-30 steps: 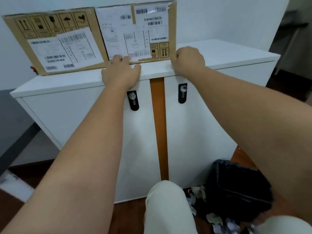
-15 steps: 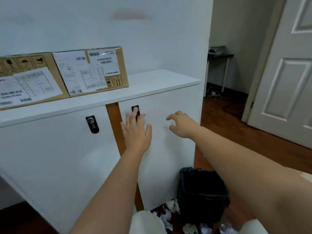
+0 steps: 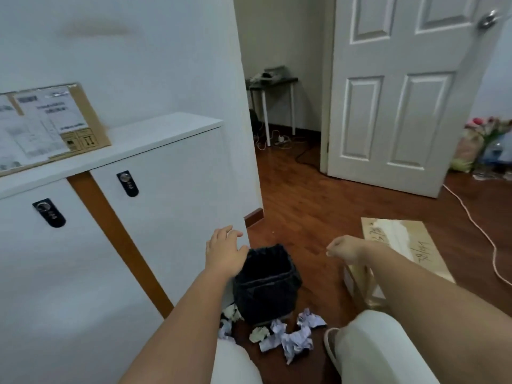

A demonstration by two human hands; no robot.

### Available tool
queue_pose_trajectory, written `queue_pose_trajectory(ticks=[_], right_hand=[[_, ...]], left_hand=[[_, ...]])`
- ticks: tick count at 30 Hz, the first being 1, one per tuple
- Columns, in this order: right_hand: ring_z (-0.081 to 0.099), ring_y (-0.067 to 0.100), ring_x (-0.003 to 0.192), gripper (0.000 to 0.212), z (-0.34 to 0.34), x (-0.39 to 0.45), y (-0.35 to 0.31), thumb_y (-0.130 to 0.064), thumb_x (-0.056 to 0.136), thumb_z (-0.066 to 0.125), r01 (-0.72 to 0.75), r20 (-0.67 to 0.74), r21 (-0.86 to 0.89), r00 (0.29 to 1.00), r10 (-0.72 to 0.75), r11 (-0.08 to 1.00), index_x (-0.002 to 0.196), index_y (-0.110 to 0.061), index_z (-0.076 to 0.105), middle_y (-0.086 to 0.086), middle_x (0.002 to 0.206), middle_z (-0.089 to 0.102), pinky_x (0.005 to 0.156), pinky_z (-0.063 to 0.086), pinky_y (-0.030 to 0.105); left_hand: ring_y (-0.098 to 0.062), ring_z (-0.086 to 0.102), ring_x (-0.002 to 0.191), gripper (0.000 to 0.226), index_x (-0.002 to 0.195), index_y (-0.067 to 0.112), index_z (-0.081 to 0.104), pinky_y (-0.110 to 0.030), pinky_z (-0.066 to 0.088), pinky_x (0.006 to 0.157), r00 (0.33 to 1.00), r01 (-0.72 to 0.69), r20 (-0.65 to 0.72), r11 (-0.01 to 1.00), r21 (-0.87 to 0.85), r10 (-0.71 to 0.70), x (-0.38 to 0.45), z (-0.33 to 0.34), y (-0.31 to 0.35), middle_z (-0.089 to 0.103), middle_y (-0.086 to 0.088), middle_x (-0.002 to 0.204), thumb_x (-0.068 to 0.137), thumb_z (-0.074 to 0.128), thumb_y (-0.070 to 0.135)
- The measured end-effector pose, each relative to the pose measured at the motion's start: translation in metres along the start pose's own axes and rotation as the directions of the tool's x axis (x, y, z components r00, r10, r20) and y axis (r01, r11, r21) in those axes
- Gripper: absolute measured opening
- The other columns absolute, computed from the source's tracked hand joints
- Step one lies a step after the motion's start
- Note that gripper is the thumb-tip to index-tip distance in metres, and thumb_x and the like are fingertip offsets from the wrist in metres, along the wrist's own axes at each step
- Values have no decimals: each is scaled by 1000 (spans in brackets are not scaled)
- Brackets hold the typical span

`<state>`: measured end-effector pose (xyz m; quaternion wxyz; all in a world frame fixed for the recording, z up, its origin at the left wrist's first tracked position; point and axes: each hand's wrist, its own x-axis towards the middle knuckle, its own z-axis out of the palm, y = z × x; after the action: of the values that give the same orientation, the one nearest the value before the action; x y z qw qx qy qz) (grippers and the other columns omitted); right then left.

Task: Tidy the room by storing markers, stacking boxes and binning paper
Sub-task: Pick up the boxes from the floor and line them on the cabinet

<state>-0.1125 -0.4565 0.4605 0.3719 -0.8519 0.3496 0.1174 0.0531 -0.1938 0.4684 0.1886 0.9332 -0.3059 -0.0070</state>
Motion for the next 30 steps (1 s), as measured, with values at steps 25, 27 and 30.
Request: queue_pose_trajectory(ticks=[25,27,30], right_hand=[[48,38,124,58,-5,-4,263,-31,90,53,-235,-360,766,614,702,598,143,-15,37,18,141,45,106,40,46],[46,39,128,59,-1,4,280,-32,92,54,-230,-327,809,589,739,541,145,-14,35,18,143,43,109,38,47],[42,36,132,62,8,15,299,-24,91,56,-187,-286,854,611,738,486,147,-15,32,14,149,37,110,36,47]], left_hand=[[-23,33,142,48,142,19,46,-39,29,116,879,-45,435,943,-329,194,2,225,238,34,-1,155,98,50,37],[-22,30,143,50,145,19,43,-38,27,117,855,-26,479,941,-337,196,6,251,253,33,-2,156,99,49,37],[-22,29,144,52,147,16,40,-35,24,116,822,28,541,937,-349,177,11,284,267,32,-5,156,100,47,36]])
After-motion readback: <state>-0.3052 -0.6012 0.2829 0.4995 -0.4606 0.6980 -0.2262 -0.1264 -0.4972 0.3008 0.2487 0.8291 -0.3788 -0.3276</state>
